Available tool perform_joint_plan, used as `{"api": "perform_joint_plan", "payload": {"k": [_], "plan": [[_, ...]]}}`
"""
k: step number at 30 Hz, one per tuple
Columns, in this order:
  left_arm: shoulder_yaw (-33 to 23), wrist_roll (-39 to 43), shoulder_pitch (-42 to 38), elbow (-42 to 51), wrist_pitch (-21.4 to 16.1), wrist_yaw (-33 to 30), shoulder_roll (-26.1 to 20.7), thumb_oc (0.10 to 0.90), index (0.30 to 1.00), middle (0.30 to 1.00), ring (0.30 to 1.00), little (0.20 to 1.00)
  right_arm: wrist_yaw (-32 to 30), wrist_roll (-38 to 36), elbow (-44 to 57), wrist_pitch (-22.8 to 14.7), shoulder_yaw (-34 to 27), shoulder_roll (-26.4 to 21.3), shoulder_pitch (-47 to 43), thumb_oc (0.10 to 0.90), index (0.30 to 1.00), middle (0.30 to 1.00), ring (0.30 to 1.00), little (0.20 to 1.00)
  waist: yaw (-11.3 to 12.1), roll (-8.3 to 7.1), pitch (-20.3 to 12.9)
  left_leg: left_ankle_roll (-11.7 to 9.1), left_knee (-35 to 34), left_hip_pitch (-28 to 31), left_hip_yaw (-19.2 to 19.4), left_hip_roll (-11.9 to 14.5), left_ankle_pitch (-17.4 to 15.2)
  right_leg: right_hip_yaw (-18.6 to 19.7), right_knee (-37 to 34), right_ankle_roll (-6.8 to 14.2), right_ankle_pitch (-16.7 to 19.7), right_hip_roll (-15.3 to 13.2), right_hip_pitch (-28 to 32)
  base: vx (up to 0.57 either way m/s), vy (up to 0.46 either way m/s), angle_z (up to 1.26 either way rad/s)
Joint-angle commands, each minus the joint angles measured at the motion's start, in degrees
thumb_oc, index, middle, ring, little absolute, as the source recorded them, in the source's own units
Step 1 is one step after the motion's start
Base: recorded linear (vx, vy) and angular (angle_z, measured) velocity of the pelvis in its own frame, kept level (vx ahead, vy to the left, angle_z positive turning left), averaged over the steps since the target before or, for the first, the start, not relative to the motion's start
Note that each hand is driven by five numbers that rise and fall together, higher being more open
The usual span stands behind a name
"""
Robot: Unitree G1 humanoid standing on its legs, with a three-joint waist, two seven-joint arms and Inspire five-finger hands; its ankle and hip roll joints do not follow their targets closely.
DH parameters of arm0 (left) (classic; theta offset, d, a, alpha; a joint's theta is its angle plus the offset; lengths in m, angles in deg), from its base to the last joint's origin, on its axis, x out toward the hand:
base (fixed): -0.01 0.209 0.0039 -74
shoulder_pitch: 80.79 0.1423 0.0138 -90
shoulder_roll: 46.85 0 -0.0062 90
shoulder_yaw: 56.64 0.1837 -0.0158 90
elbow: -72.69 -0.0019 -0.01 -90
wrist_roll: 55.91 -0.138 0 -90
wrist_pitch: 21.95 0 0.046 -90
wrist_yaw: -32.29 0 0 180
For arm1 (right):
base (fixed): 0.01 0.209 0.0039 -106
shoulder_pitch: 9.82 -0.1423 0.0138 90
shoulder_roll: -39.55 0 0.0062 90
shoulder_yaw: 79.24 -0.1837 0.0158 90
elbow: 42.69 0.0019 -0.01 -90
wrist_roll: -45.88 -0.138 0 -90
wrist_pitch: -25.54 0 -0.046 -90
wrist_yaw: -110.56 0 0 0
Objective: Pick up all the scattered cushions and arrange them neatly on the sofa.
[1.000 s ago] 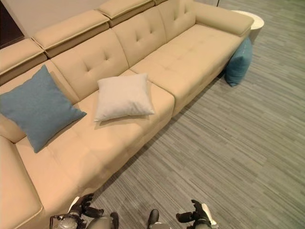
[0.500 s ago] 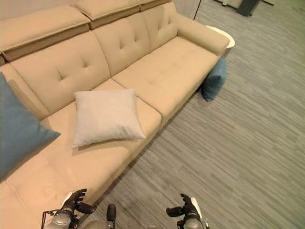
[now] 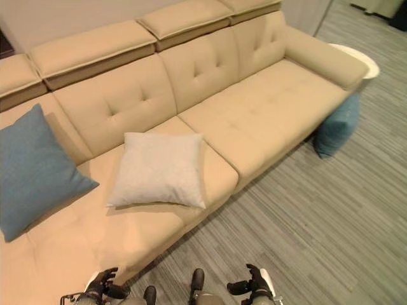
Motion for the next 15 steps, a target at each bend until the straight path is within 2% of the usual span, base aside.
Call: {"api": "perform_joint_plan", "payload": {"k": [1,3,4,5,7,9,12,15], "plan": [[0.34,0.97,-0.46,2.58,-1.46,-0.48,-0.40,0.800,0.900,0.900,0.900,0.900,-1.22,-1.37,1.07,-1.77,-0.45,-2.48,0.92,0.800,0.900,0.900,0.900,0.900,-1.49,-1.22,-0.05,0.64,2.28,-1.78,8.30,2.74,-4.57,0.68,3.67,4.71,-7.43,-1.67,3.00,0.09,-0.075,0.45],[0.41,0.52,-0.53,1.57,-1.02,-0.47,-0.51,0.800,0.900,0.900,0.900,0.900,-1.39,-1.87,-0.09,-1.65,-0.62,-2.29,1.29,0.800,0.900,0.900,0.900,0.900,-1.48,-1.53,-0.61,1.16,-1.33,-3.29,10.56,2.69,-4.32,-0.61,2.55,4.70,-7.87,-1.24,4.21,0.15,-0.046,0.54],[0.40,0.52,-0.54,1.56,-1.03,-0.47,-0.52,0.800,0.900,0.900,0.900,0.900,-1.39,-1.87,-0.12,-1.66,-0.61,-2.28,1.28,0.800,0.900,0.900,0.900,0.900,-1.53,-1.58,-0.65,1.17,-1.45,-3.27,10.54,2.62,-4.24,-0.65,2.53,4.72,-7.87,-1.29,4.21,0.20,-0.010,0.60],[0.47,0.00,-0.70,1.36,-0.74,-0.59,-0.80,0.800,0.900,0.900,0.900,0.900,-1.44,-2.14,-0.40,-1.17,-0.72,-2.14,1.72,0.800,0.900,0.900,0.900,0.900,-1.74,-1.45,-1.03,1.04,-4.50,-5.23,13.91,3.55,-1.59,-1.57,1.69,4.61,-8.49,-0.58,5.21,0.23,0.018,0.53],[0.47,-0.38,-0.75,1.64,-0.62,-0.65,-1.10,0.800,0.900,0.900,0.900,0.900,-1.64,-2.00,-0.77,-0.72,-0.54,-1.95,2.18,0.800,0.900,0.900,0.900,0.900,-1.53,-1.39,-1.23,0.14,-5.71,-6.41,15.72,3.77,-0.72,-1.75,1.32,4.77,-9.92,0.22,6.79,0.26,0.034,0.38],[-0.23,-0.44,-0.04,1.62,-0.63,-0.78,-1.35,0.800,0.900,0.900,0.900,0.900,-1.20,-1.77,-0.73,-0.76,-0.40,-1.29,2.53,0.800,0.900,0.900,0.900,0.900,-1.18,-1.34,-1.62,0.85,-8.54,-5.06,16.33,3.39,0.24,-1.57,1.91,4.78,-10.27,0.95,7.33,0.17,0.090,0.10],[-0.50,-0.25,0.29,1.63,-0.54,-0.93,-1.50,0.800,0.900,0.900,0.900,0.900,-1.28,-1.40,-0.80,-0.68,-0.42,-0.82,2.45,0.800,0.900,0.900,0.900,0.900,-0.92,-1.65,-2.32,1.48,-10.50,-3.30,15.44,2.05,0.04,-1.14,4.27,5.40,-11.15,0.45,7.49,0.18,0.128,-0.29],[-1.49,-0.03,0.73,2.04,-0.72,-0.98,-2.04,0.800,0.900,0.900,0.900,0.900,-1.04,-0.53,-0.88,-0.75,-0.46,-0.65,2.34,0.800,0.900,0.900,0.900,0.900,-0.14,-1.55,-2.73,2.96,-12.22,-0.41,16.32,0.98,-1.30,-2.43,11.57,7.62,-11.12,-1.79,5.83,0.14,0.144,-0.26]]}}
